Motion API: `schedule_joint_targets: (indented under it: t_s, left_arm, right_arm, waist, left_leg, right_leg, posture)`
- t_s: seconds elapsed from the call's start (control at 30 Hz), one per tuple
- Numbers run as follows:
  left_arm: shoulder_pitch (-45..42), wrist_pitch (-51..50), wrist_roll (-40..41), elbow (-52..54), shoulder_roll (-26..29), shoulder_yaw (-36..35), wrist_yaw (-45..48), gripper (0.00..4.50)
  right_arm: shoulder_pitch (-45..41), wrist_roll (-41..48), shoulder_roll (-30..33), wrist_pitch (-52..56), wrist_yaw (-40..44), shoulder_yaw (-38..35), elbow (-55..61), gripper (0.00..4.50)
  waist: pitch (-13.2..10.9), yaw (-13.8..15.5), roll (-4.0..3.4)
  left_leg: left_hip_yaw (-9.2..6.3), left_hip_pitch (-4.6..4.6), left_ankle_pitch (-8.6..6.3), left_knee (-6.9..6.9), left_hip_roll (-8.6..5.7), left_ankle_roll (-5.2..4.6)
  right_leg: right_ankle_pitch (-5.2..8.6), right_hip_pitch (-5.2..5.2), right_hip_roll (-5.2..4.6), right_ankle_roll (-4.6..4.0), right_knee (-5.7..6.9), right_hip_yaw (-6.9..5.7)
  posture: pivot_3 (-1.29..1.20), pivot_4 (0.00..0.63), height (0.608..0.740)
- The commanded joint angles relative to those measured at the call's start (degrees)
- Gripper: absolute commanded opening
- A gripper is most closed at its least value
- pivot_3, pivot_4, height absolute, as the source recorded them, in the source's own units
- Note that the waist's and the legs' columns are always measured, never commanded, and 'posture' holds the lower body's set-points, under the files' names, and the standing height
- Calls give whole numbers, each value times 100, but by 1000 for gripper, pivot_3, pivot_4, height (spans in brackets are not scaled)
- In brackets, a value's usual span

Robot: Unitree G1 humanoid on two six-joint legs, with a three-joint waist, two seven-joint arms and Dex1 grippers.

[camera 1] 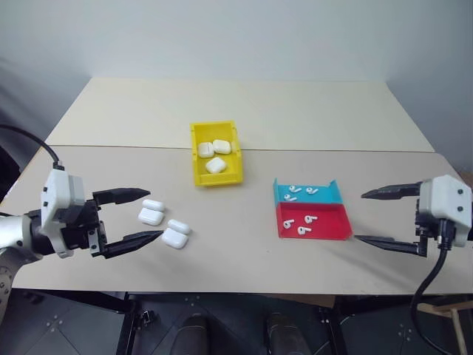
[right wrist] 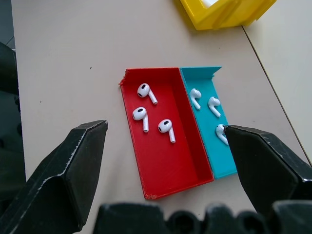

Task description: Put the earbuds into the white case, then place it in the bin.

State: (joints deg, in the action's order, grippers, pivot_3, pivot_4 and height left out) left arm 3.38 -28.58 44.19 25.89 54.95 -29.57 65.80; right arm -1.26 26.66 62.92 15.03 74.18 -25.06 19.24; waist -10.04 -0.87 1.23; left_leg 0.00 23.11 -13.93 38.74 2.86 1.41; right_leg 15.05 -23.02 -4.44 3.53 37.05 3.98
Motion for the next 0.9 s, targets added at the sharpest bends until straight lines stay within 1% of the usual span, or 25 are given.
schedule_joint_targets:
  t_s: [0.03, 0.3, 0.43, 0.57, 0.7, 0.8, 0.87, 0.9]
  left_arm:
    - [-11, -162, 179, 148, 127, -209, -46, 4500]
    - [82, -260, 97, 387, 100, -292, -320, 4500]
    - [155, -349, -205, 832, 75, -282, -970, 4500]
    - [408, -888, -191, 1379, 215, -429, -1445, 4500]
    - [726, -1318, -450, 2134, 324, -474, -1947, 4500]
    - [595, -2285, -276, 2326, 773, -278, -2363, 4500]
    - [263, -3010, -55, 2292, 893, -66, -2854, 4500]
    - [-91, -3578, 65, 2134, 884, 116, -3218, 4500]
  right_arm:
    - [-96, 46, 36, -102, -3, -18, 33, 4440]
    - [-202, 29, 61, -122, 14, 79, -46, 4440]
    - [-379, -24, 83, -157, 21, 227, -201, 4440]
    - [-548, -20, 117, -62, 38, 329, -252, 4440]
    - [-479, -42, 127, -1, 42, 348, -238, 4440]
    - [-426, -73, 118, 39, 8, 388, -208, 4440]
    - [-399, -71, 106, 62, -16, 396, -181, 4440]
    - [-389, -63, 103, 80, -26, 399, -169, 4440]
  waist:
    - [0, 0, 0]
    - [0, -3, 0]
    - [0, -1, 0]
    - [0, -16, 0]
    - [-1, -9, 1]
    - [-1, 12, 3]
    - [-1, 20, 3]
    - [-1, 18, 3]
  left_leg:
    - [0, 0, 0, 0, 0, 0]
    - [0, 0, 0, 0, 0, 0]
    - [0, 0, 0, 1, 0, 0]
    - [0, 0, 0, 0, 0, 0]
    - [-1, 2, 0, 0, 0, 0]
    - [-1, -2, 0, 0, 0, 0]
    - [-2, -11, 0, 0, -1, 0]
    - [-2, -17, 0, -1, -1, 0]
  right_leg:
    - [0, 0, 0, 0, 0, 0]
    - [0, -1, 0, 0, 0, 0]
    - [0, 0, -1, 0, 0, 0]
    - [0, -1, 0, 0, 0, 1]
    - [0, -2, 0, 0, 0, 1]
    - [0, 1, 0, 0, 1, 0]
    - [0, 8, -1, 0, 3, 0]
    - [0, 14, 0, 0, 3, 0]
  posture:
    - [0, 150, 740]
    - [0, 150, 740]
    - [0, 150, 740]
    - [0, 150, 740]
    - [0, 150, 740]
    - [0, 150, 740]
    - [0, 150, 740]
    - [0, 150, 740]
